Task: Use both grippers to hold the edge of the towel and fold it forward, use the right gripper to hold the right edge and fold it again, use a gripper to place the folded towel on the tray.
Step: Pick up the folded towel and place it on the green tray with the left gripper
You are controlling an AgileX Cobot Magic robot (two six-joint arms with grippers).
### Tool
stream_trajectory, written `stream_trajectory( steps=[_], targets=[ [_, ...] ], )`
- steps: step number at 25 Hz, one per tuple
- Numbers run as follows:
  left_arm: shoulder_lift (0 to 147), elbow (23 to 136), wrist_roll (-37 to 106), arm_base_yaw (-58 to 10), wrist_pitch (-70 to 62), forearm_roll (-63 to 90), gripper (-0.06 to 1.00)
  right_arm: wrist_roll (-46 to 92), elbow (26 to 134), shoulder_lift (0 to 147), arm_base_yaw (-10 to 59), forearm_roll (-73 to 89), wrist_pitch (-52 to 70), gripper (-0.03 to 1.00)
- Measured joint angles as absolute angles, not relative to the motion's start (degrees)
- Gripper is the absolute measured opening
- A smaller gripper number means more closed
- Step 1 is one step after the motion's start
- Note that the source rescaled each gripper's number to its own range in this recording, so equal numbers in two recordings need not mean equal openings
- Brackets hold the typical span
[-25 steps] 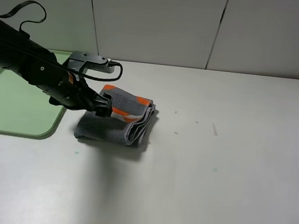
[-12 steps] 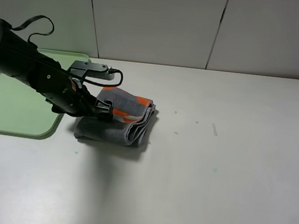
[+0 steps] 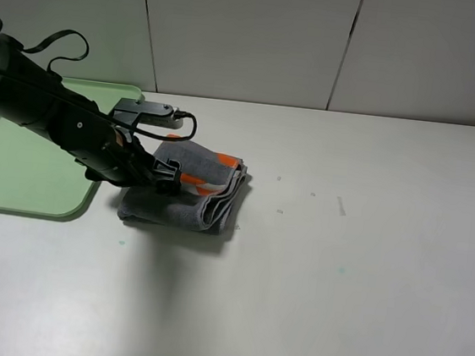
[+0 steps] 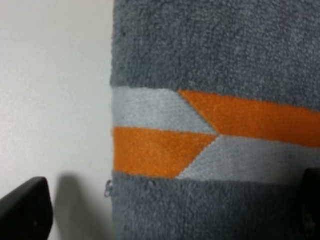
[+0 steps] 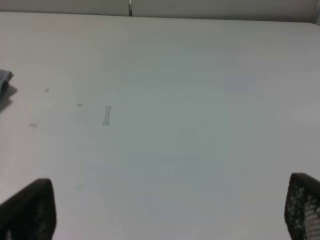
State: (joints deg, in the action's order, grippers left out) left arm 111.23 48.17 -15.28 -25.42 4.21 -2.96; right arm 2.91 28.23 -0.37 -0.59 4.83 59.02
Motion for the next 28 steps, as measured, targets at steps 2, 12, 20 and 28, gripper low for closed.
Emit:
stream_trajectory(
  steps=[2, 12, 20, 28],
  targets=[
    [111.23, 48.17, -15.28, -25.42, 4.21, -2.76, 0.91, 2.91, 28.23, -0.37, -0.59, 4.83, 59.02, 1.00],
    [111.23, 48.22, -15.28, -25.42, 4.63, -2.62, 0.51, 2.91, 28.23, -0.37, -0.59, 4.83, 59.02, 1.00],
    [111.23, 48.22, -15.28, -25.42, 4.76, -2.62, 0.12, 2.91, 28.23, -0.37, -0.59, 4.83, 59.02, 1.00],
    [111.23, 48.22, -15.28, -25.42, 4.77, -2.62, 0.10, 2.90, 28.23, -0.37, -0.59, 4.83, 59.02, 1.00]
  ],
)
